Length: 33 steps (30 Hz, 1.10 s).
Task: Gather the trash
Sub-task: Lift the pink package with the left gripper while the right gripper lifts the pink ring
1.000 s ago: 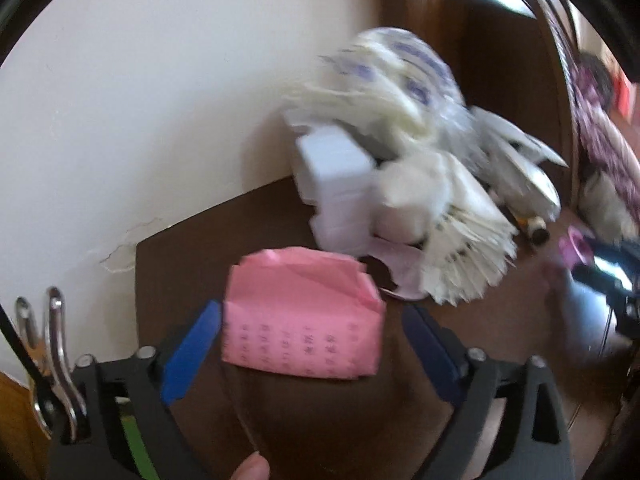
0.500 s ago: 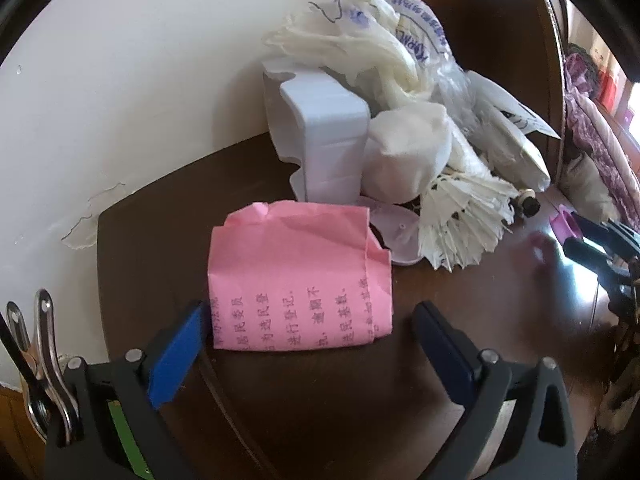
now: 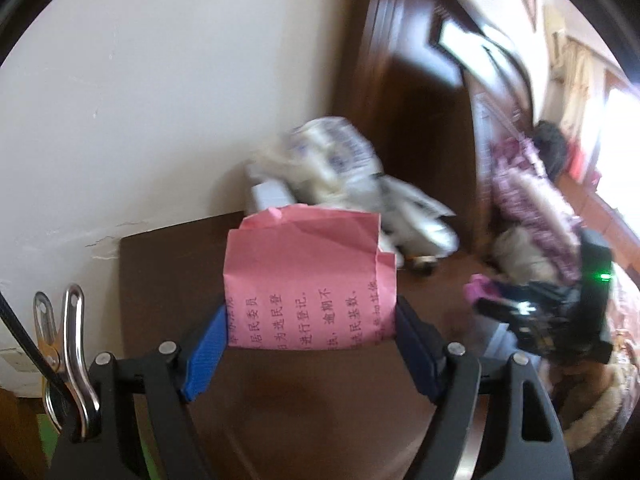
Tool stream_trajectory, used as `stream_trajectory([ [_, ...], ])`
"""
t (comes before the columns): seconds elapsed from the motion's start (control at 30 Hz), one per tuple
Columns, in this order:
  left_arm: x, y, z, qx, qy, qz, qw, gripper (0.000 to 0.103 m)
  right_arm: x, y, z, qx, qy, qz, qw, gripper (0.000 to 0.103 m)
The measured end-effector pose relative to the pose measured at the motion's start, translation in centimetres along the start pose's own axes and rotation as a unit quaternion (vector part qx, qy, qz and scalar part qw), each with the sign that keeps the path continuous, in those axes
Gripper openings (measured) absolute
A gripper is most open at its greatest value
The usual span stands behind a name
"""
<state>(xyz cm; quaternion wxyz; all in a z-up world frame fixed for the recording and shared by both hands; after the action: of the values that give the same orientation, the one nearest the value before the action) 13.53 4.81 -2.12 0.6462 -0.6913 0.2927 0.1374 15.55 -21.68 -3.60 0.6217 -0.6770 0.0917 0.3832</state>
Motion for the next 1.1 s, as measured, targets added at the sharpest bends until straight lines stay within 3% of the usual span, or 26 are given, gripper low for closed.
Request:
stream_trajectory([
  [0.2,-0.9,0.9,-4.4,0.03,0.012,-0.013,0.9994,0.082,-2.9,0.6,0.5,0.033,-0.032,-0.024,0.999,0.044],
  [0.4,-0.9,2.6,-5.5,0.012,0.034,0.009,0.9993,0.082,-5.8,1.8,0.6,0.071,-0.058,-0.043,0.995,0.044],
  [0.53,-1.5,3.4,-6.8,0.031,0.025,0.003,0.9992,0.082,-7.6,2.8,0.4,0.078,-0.054,-0.047,0.994,0.044],
  [0.83,-3.4,4.5,-10.1,0.042,0.056,-0.014,0.9975,0.082,-11.4,5.5,-0.8,0.098,-0.053,-0.054,0.992,0.044],
  [1.1,-3.6,5.7,-12.4,0.072,0.064,-0.005,0.9954,0.082,-13.2,7.8,-2.4,0.111,-0.045,-0.051,0.992,0.044],
])
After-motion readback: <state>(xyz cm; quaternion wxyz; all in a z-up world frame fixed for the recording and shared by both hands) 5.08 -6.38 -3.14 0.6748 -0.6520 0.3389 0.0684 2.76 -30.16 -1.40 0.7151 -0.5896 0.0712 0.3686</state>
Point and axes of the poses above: each gripper's, at about its wrist camera, not at the fingertips, and x roughly the way its jaws point, z to its left, y to its underside, the point moved 8 cm from there along x, roughly the way its jaws point, and after that the axes turned 3 degrees about x, right-handed, at the moved point
